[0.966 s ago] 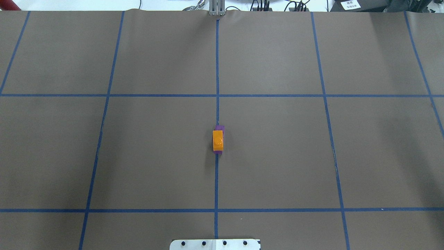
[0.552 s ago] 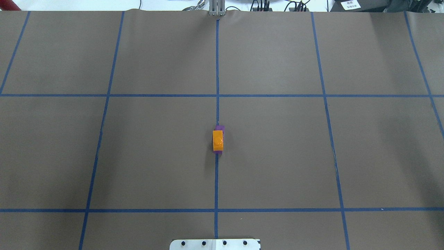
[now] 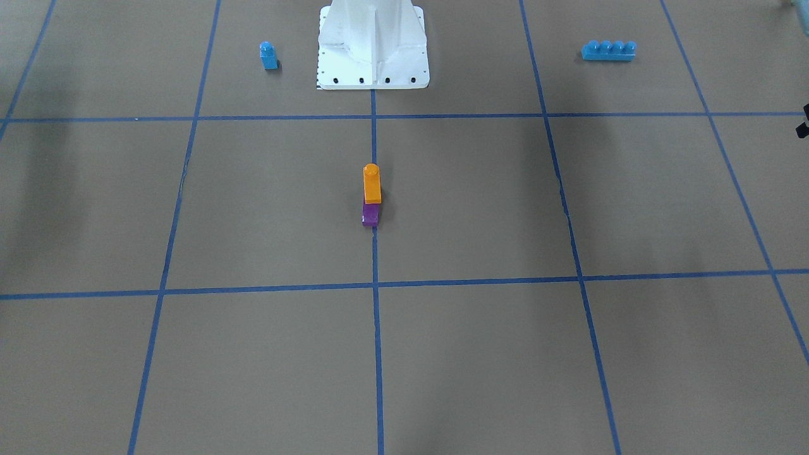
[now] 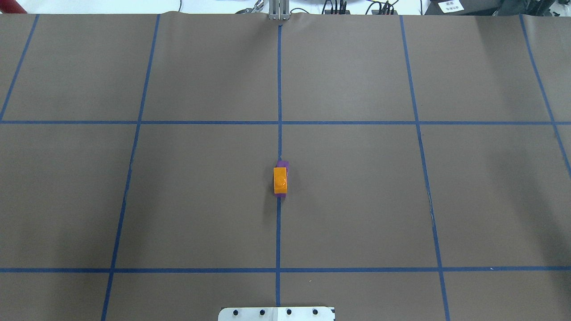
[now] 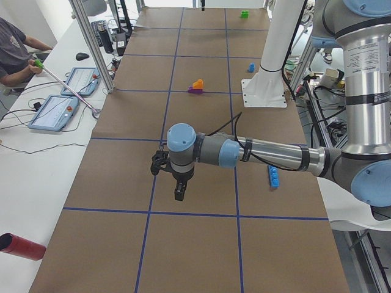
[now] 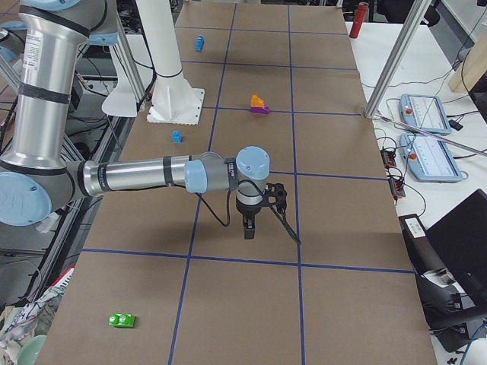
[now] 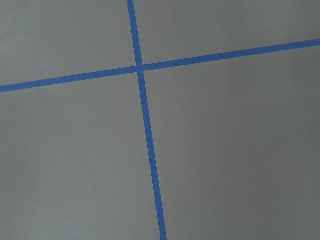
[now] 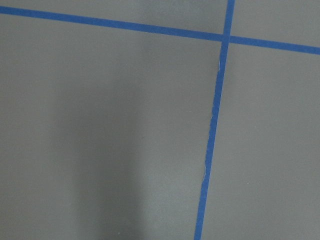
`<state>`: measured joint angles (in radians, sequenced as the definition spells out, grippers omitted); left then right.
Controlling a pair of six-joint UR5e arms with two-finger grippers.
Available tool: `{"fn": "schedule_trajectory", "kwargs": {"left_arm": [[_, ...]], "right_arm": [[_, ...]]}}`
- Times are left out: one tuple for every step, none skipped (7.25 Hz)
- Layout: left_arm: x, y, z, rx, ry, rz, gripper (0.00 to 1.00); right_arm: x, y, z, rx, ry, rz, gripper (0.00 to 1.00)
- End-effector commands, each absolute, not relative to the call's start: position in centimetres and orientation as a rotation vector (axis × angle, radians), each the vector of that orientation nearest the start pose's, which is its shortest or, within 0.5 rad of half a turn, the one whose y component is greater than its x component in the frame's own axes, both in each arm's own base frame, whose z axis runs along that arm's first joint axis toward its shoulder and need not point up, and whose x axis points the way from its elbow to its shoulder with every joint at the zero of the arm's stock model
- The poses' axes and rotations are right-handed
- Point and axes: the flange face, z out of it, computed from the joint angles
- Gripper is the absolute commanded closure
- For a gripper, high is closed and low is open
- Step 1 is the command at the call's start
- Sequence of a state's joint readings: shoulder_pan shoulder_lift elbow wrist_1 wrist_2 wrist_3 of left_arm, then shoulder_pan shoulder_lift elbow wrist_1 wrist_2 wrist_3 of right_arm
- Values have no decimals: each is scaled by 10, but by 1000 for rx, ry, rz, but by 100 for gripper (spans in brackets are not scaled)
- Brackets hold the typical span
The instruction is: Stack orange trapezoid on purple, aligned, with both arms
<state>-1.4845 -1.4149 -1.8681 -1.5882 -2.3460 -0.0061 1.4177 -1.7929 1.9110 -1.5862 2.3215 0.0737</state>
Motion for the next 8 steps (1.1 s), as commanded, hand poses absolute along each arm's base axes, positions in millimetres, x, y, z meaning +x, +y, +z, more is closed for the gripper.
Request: {"fn": "schedule_trajectory", "kwargs": {"left_arm": [[-25, -438, 574, 129, 780, 146, 0], [-26, -438, 573, 132, 780, 147, 0], [-25, -438, 575, 130, 780, 149, 0], [-25, -438, 581, 119, 781, 145, 0], [-25, -438, 580, 120, 783, 145, 0], [-24, -438, 579, 121, 784, 146, 0], [-24, -438, 577, 125, 786, 146, 0], [-24, -438, 576, 126, 786, 147, 0]], "right_arm": [[1, -408, 592, 7, -785, -115, 0], [1, -408, 593, 6, -783, -114, 0], [1, -408, 596, 0, -781, -113, 0], [1, -408, 595, 3, -781, -113, 0], [1, -408, 595, 3, -784, -113, 0], [0, -409, 594, 5, -783, -117, 0], [1, -412, 592, 11, -784, -118, 0], [1, -412, 592, 11, -784, -118, 0]]}}
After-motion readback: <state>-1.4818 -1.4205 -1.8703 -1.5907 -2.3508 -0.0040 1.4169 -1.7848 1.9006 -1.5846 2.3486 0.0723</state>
